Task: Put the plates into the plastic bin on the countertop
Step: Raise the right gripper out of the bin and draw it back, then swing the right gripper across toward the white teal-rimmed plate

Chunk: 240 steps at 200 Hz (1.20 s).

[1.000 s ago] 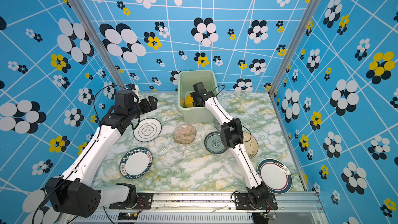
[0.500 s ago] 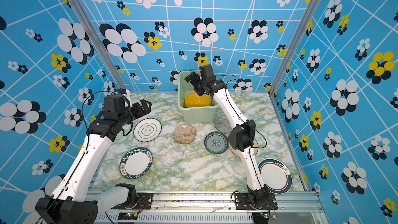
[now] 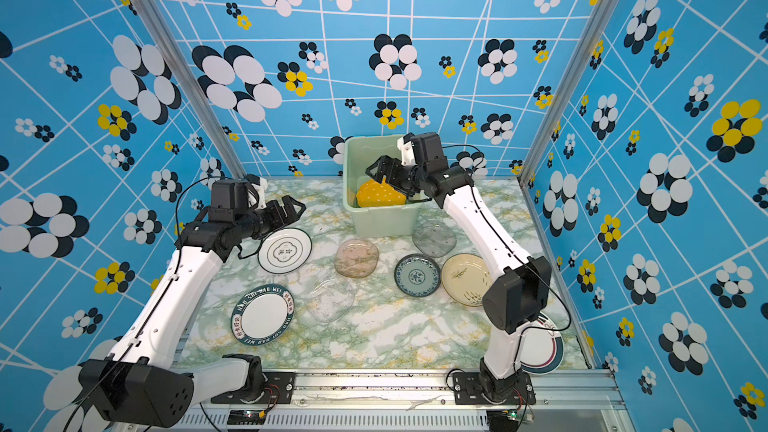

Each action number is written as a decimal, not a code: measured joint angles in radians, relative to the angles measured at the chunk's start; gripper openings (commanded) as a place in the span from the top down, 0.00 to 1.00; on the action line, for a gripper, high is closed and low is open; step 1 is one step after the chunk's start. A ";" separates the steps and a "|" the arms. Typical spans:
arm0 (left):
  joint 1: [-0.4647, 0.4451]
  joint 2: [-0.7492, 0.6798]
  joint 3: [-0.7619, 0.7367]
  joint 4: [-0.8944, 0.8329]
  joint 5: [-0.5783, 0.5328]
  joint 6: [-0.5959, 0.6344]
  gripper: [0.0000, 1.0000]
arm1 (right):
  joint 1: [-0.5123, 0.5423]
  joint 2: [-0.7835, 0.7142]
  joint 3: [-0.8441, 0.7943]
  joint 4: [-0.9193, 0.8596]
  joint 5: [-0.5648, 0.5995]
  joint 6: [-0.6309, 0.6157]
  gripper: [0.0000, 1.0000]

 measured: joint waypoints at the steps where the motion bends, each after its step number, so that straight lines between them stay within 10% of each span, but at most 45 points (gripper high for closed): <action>1: -0.001 0.002 0.002 -0.001 0.002 -0.001 0.01 | -0.002 -0.003 -0.005 0.002 -0.002 0.000 0.09; 52: -0.010 0.036 0.035 -0.107 -0.045 -0.048 0.00 | 0.001 -0.065 -0.117 0.008 -0.109 -0.087 0.10; 139: 0.152 0.069 -0.068 -0.202 -0.111 -0.139 0.00 | 0.291 0.112 0.043 0.113 -0.051 -0.192 0.11; 240: 0.391 0.199 -0.272 0.072 0.029 -0.166 0.01 | 0.389 0.423 0.235 0.147 0.028 -0.138 0.12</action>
